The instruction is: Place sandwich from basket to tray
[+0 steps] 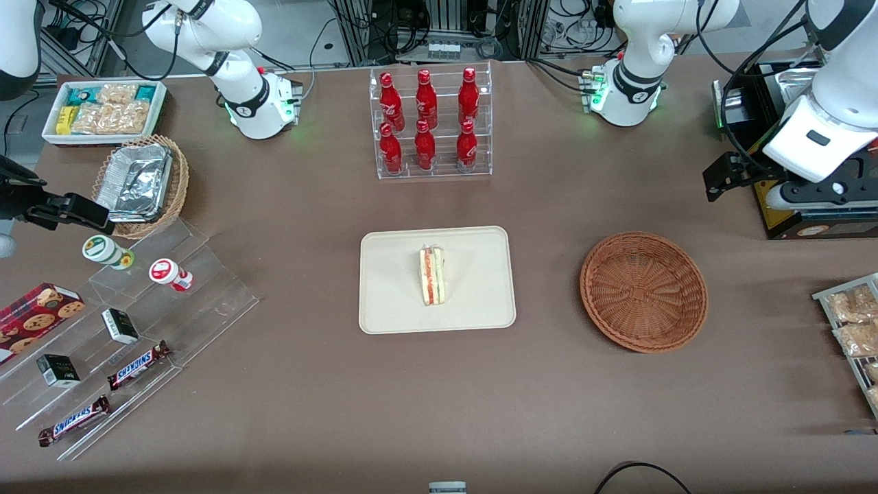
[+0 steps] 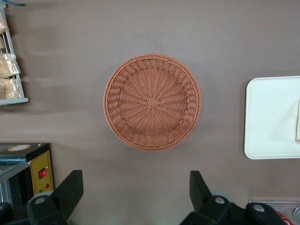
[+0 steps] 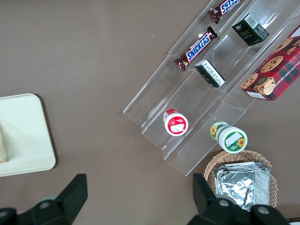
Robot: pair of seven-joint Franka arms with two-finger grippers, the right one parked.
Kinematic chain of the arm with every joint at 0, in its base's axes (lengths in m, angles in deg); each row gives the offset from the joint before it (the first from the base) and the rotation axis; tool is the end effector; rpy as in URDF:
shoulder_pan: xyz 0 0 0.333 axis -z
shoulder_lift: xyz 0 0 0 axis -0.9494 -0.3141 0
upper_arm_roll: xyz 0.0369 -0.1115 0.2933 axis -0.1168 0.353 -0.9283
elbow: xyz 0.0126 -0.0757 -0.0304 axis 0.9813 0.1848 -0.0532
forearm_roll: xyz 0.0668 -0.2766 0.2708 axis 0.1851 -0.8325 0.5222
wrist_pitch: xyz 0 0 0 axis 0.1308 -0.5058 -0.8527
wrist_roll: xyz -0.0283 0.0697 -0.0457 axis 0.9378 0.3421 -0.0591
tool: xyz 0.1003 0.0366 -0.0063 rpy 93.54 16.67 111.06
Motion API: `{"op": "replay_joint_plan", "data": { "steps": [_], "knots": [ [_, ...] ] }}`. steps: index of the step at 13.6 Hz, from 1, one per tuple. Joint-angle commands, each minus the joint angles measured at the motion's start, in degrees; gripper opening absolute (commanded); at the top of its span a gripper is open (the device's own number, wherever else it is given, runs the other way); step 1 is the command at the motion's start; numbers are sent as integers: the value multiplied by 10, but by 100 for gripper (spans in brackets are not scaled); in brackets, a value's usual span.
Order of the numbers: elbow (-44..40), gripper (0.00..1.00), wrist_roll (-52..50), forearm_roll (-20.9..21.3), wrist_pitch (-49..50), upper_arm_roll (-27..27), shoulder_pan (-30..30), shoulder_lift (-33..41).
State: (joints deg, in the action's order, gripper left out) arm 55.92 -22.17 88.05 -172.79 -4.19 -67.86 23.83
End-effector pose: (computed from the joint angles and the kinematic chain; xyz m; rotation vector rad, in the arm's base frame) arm 0.5404 -0.0704 0.6224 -3.0936 0.0099 -0.0152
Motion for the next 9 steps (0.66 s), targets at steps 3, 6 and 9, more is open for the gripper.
{"op": "replay_joint_plan", "data": {
  "steps": [3,6,9],
  "knots": [
    [-33,100,9,-8,6,-17,2,-18],
    [-33,100,31,-9,20,-33,2,-18],
    [-33,100,44,-13,20,-33,2,-19]
  ]
}}
